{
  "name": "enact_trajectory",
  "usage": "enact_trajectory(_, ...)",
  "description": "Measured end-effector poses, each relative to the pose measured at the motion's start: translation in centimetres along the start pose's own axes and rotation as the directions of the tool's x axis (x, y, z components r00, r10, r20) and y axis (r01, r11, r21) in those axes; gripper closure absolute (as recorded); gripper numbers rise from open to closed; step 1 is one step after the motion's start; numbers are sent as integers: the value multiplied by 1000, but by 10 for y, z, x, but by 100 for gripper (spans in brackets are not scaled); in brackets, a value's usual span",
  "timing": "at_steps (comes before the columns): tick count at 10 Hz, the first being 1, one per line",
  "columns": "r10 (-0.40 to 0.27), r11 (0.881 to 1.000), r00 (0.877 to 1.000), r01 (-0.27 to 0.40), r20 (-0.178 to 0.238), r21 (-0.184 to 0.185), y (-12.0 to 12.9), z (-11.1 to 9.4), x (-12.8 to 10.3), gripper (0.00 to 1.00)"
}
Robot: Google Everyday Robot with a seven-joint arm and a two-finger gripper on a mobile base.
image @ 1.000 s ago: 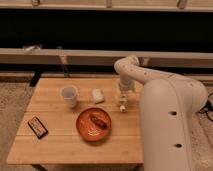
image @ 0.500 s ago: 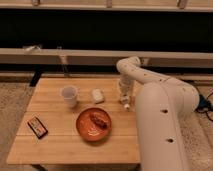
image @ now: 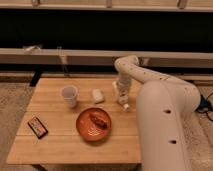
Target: Place the bottle in the ceramic bowl
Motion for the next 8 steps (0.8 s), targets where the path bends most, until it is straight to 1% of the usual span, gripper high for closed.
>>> enact_trajectory(2, -58, 998, 998, 58, -7, 5, -34, -26, -9, 100)
enact_trajectory(3, -95, 995, 995, 95, -9, 7, -55, -35, -14, 100)
enact_trajectory(4, -149, 989, 989, 149, -10, 21, -87, -44, -18, 100)
enact_trajectory(5, -186, 982, 982, 186, -10, 34, -111, -47, -20, 100)
enact_trajectory(6, -239, 970, 971, 239, -12, 54, -146, -50, -23, 100)
enact_trajectory(7, -277, 958, 961, 277, -14, 72, -173, -53, -26, 100)
enact_trajectory(8, -304, 949, 953, 304, -17, 86, -193, -56, -29, 100)
